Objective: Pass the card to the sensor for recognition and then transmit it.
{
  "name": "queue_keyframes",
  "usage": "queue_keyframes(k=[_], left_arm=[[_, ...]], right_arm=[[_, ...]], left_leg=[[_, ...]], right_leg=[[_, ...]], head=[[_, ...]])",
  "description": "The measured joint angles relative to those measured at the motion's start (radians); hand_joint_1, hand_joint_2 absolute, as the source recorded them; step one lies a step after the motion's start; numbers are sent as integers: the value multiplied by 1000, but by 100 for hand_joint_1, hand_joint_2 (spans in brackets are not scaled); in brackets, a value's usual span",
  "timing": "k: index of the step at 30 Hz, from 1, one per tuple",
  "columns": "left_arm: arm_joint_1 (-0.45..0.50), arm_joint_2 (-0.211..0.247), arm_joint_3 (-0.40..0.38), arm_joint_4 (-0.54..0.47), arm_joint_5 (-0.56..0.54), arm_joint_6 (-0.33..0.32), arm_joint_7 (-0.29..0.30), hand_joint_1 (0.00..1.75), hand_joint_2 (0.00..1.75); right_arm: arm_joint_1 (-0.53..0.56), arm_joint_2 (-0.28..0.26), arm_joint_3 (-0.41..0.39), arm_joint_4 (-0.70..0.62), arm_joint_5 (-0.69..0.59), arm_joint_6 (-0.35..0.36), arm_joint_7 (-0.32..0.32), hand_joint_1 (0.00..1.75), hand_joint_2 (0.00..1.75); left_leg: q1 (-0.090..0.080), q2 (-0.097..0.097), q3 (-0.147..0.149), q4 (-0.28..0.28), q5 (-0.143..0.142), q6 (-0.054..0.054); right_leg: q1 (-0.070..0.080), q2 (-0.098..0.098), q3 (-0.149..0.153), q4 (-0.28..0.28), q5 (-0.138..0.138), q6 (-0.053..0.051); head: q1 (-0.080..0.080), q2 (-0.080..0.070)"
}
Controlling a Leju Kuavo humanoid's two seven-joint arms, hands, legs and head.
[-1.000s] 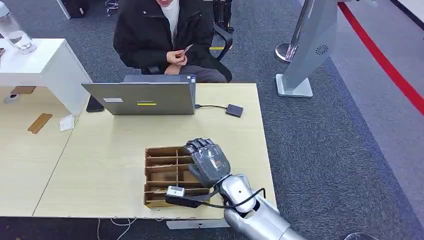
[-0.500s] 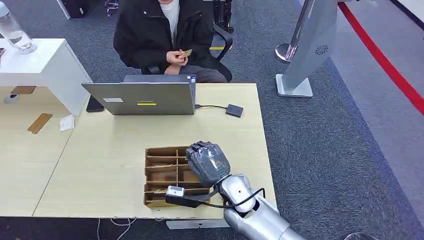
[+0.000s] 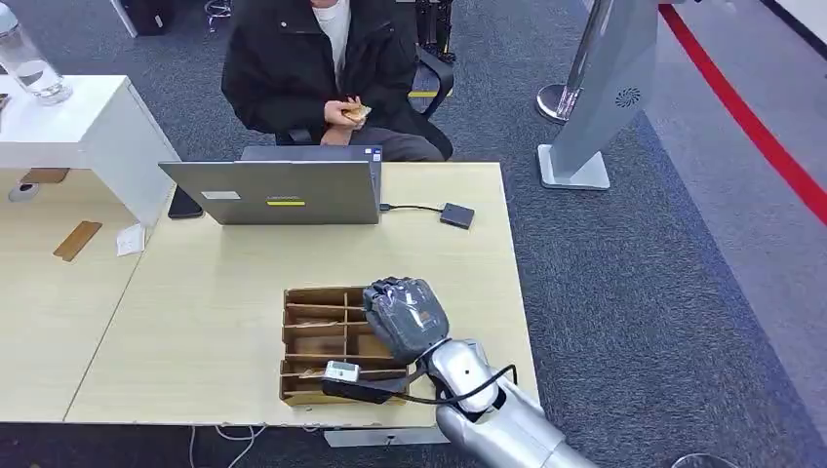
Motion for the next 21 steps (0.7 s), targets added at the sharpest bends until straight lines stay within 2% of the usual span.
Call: queue_keyframes(k=[11, 13, 14, 16, 21], left_arm=[[0, 0, 0, 0, 0, 0, 0, 0, 0], [0, 0, 0, 0, 0, 0, 0, 0, 0], [0, 0, 0, 0, 0, 0, 0, 0, 0], [0, 0, 0, 0, 1, 1, 0, 0, 0], [1, 0, 0, 0, 4, 3, -3, 0, 0]], right_arm=[[-2, 3, -6, 3, 10, -21, -5, 148, 175], [-2, 3, -7, 3, 10, -21, -6, 157, 175], [-2, 3, -8, 3, 10, -22, -8, 169, 175], [-2, 3, -8, 3, 14, -31, -11, 175, 175], [4, 3, -11, -28, 27, -78, -25, 175, 175]], left_leg=[[0, 0, 0, 0, 0, 0], [0, 0, 0, 0, 0, 0], [0, 0, 0, 0, 0, 0], [0, 0, 0, 0, 0, 0], [0, 0, 0, 0, 0, 0]], right_leg=[[0, 0, 0, 0, 0, 0], [0, 0, 0, 0, 0, 0], [0, 0, 0, 0, 0, 0], [0, 0, 0, 0, 0, 0], [0, 0, 0, 0, 0, 0]], head=[[0, 0], [0, 0], [0, 0], [0, 0], [0, 0]])
